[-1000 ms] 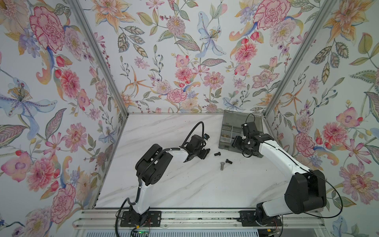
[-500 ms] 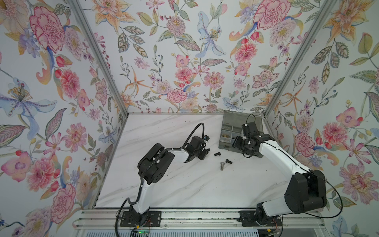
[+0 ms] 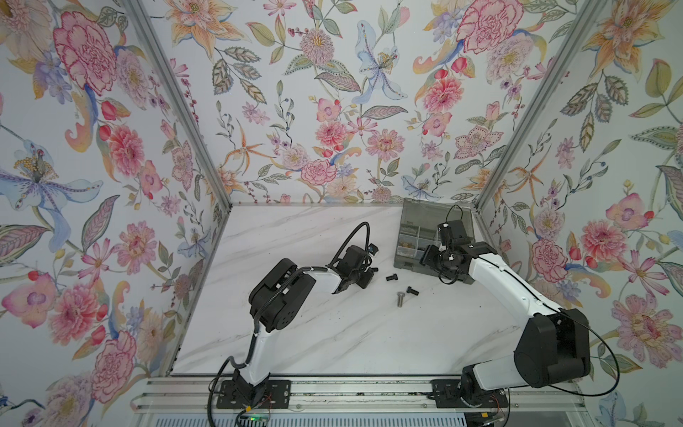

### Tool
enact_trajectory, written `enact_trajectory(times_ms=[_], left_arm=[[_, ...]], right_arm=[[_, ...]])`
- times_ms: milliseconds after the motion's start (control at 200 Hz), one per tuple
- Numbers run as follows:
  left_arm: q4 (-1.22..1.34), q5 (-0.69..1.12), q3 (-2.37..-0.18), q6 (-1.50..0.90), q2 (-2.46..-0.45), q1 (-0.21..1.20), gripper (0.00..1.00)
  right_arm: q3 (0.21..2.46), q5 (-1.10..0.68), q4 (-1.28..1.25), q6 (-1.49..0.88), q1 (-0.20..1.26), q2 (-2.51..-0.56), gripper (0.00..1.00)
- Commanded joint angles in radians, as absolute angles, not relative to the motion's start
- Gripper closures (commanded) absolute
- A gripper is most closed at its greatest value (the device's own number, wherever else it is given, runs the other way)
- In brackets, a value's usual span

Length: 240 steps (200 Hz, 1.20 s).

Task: Sort the screws and nuts into containers
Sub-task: Pick up the screw at the center of the table, then place the screw into the container.

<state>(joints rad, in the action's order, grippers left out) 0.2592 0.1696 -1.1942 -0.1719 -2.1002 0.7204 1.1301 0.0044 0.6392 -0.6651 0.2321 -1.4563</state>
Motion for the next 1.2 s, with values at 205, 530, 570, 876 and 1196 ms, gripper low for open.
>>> enact_trajectory(times_ms=[205, 530, 570, 876, 1196], left_arm=[[0.316, 0.144, -1.202, -0.145, -2.04, 0.733, 0.86], [0.351, 0.245, -1.25, -0.167, -2.005, 0.732, 0.94], [0.365, 0.265, -1.263, -0.172, -1.994, 0.732, 0.95], [0.44, 0.442, -1.52, -0.233, -2.09, 0.732, 0.97], [0.529, 0.566, -1.737, -0.352, -2.307, 0.734, 0.98]], right_arm=[[1.094, -0.028, 0.655, -0.64, 0.17, -1.364, 0.34], [1.065, -0.043, 0.654, -0.628, 0.116, -1.324, 0.34], [1.062, -0.045, 0.655, -0.626, 0.11, -1.32, 0.34], [1.031, -0.048, 0.655, -0.623, 0.058, -1.277, 0.34], [1.017, -0.069, 0.658, -0.613, 0.023, -1.252, 0.34]])
